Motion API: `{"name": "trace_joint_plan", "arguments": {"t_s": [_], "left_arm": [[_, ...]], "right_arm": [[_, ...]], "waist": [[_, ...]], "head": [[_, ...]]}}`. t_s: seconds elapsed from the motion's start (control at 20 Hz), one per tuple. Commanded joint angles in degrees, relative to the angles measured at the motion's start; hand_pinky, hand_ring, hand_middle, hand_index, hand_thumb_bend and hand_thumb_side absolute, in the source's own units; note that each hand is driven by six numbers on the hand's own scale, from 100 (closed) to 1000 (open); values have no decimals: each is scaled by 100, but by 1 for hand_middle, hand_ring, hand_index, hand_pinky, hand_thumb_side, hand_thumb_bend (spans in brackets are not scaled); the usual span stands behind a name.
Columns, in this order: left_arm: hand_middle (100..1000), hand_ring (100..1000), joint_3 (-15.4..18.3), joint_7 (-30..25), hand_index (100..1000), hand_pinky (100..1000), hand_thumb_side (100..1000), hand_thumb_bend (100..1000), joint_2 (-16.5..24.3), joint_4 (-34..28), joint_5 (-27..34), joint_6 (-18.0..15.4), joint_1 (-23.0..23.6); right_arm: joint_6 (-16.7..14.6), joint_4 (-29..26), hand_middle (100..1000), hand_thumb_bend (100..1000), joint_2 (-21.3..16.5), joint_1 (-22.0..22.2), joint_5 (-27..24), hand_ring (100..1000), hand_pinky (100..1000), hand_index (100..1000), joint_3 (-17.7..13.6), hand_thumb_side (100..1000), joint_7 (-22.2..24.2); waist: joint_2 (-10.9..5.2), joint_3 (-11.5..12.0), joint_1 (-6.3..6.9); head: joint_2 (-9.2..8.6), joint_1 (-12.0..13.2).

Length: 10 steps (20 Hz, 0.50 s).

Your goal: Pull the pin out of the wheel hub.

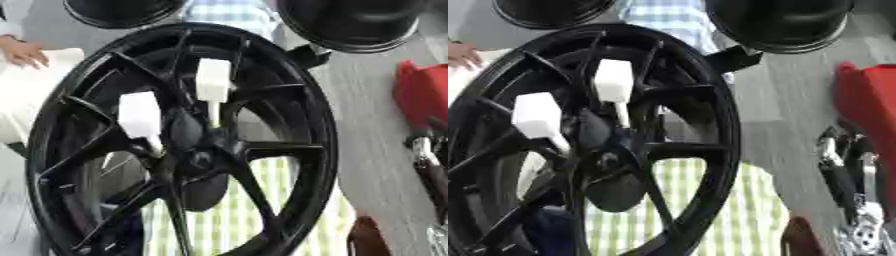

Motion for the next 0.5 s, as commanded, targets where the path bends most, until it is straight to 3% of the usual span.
{"name": "trace_joint_plan", "arguments": {"t_s": [0.05, 0.5], "left_arm": [[593, 579, 44, -9, 798, 669, 279, 100, 179, -55, -34, 4, -117], [596, 580, 19, -31, 801, 671, 272, 100, 172, -27, -43, 19, -116]], "right_arm": [[11, -122, 551, 100, -83, -1, 42, 645, 745, 870, -13, 655, -9], [18, -128, 551, 100, -84, 1, 43, 645, 745, 870, -12, 656, -13]], "waist": [[-162, 6, 9], [-162, 2, 9]], "head": [[-64, 10], [-52, 11]]}}
